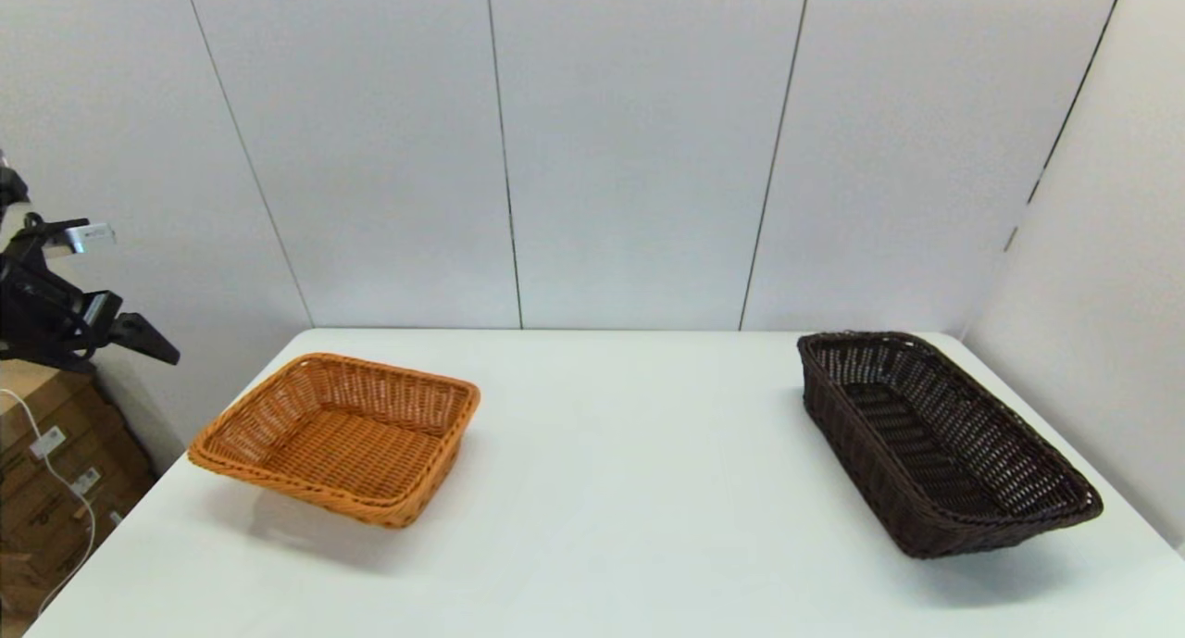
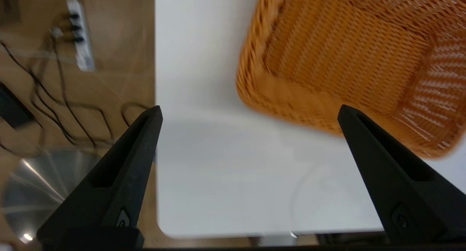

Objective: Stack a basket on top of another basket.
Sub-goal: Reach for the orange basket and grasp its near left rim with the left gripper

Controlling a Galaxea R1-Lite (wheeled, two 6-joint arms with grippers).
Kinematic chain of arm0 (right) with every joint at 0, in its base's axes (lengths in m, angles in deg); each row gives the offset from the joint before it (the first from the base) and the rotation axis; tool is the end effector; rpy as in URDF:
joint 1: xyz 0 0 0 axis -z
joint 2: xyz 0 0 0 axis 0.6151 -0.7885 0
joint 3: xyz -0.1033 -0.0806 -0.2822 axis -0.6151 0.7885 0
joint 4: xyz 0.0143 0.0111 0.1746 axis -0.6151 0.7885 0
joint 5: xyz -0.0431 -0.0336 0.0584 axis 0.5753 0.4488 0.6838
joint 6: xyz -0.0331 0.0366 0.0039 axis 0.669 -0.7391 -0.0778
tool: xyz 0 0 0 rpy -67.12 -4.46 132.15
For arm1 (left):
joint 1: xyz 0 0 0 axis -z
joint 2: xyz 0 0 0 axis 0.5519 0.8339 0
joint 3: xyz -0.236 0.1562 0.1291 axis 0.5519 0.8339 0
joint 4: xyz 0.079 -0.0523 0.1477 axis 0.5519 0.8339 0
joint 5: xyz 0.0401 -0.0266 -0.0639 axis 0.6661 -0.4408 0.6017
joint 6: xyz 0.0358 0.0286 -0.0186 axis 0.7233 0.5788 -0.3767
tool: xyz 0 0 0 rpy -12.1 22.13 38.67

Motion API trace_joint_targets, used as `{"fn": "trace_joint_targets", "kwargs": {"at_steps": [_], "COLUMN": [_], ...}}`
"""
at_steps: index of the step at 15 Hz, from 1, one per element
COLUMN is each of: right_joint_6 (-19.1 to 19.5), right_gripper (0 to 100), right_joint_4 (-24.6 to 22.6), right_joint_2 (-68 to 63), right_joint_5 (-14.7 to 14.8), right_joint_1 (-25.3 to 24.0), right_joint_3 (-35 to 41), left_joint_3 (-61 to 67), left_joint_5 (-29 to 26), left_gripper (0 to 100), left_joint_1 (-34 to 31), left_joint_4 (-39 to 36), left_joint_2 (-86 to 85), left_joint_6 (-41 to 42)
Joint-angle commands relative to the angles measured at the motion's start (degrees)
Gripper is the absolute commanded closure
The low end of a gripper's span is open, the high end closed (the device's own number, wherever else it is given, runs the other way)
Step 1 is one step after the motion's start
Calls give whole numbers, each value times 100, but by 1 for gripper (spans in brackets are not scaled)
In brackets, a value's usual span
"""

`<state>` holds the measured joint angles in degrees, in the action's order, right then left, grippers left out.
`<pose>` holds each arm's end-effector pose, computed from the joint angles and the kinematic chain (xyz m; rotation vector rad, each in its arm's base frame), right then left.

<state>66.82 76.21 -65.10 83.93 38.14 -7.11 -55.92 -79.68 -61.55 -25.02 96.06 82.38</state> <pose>-0.0240 0.0000 0.0747 -0.0110 0.0185 -0.0039 0.3366 0.1621 0.2017 -0.1387 1.0965 -0.0428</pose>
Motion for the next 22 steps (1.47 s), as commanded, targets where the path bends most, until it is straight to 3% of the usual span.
{"fn": "trace_joint_targets", "kwargs": {"at_steps": [1,5,22], "right_joint_6": [-2,-2,-11], "right_gripper": [0,0,0], "right_joint_4": [-1,-1,-36], "right_joint_2": [-9,-9,-9], "right_joint_5": [4,4,-5], "right_joint_1": [-1,-1,-1], "right_joint_3": [1,1,9], "left_joint_3": [-65,-65,-65], "left_joint_5": [7,77,227], "left_gripper": [0,0,0], "left_joint_1": [344,643,731], "left_joint_4": [-94,-428,-1281], "left_joint_2": [474,949,2390], "left_joint_6": [145,84,-66]}}
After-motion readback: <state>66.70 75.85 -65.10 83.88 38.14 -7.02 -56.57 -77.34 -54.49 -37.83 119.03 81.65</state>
